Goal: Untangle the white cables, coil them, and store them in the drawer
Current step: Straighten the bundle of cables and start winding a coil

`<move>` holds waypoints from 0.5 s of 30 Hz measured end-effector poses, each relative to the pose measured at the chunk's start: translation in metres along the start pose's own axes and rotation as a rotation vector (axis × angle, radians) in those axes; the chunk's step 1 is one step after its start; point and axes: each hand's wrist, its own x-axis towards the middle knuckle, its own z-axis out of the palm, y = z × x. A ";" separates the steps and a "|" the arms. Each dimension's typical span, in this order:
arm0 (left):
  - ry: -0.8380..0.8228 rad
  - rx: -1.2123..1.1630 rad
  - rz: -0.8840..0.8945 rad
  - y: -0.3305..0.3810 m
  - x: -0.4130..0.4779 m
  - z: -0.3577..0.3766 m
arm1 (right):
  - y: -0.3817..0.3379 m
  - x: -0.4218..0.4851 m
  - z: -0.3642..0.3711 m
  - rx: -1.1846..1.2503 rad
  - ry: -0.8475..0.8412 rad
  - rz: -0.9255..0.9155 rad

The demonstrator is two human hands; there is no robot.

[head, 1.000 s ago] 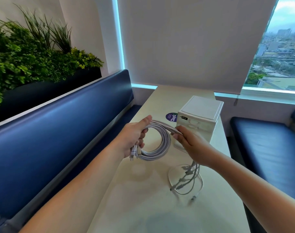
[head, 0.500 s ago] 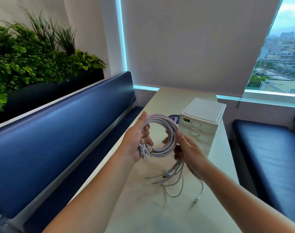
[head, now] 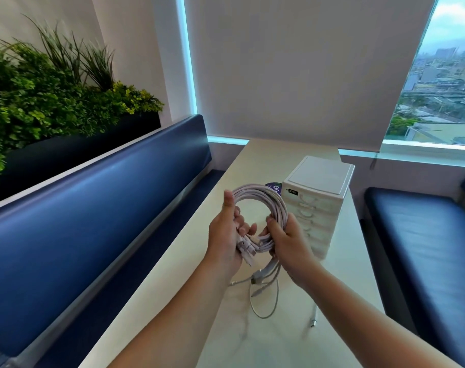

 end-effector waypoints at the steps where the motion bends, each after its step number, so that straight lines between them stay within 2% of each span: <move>1: -0.024 0.016 -0.012 0.000 0.002 -0.003 | 0.001 0.002 -0.002 -0.032 -0.025 -0.014; 5: -0.085 0.305 -0.066 0.007 0.012 -0.014 | -0.002 0.010 -0.017 -0.217 -0.139 -0.109; 12: -0.356 1.079 0.042 0.043 0.024 -0.022 | -0.023 0.019 -0.034 -0.765 -0.398 -0.260; 15: -0.378 1.219 0.177 0.046 0.023 -0.016 | -0.035 0.020 -0.035 -0.818 -0.483 -0.259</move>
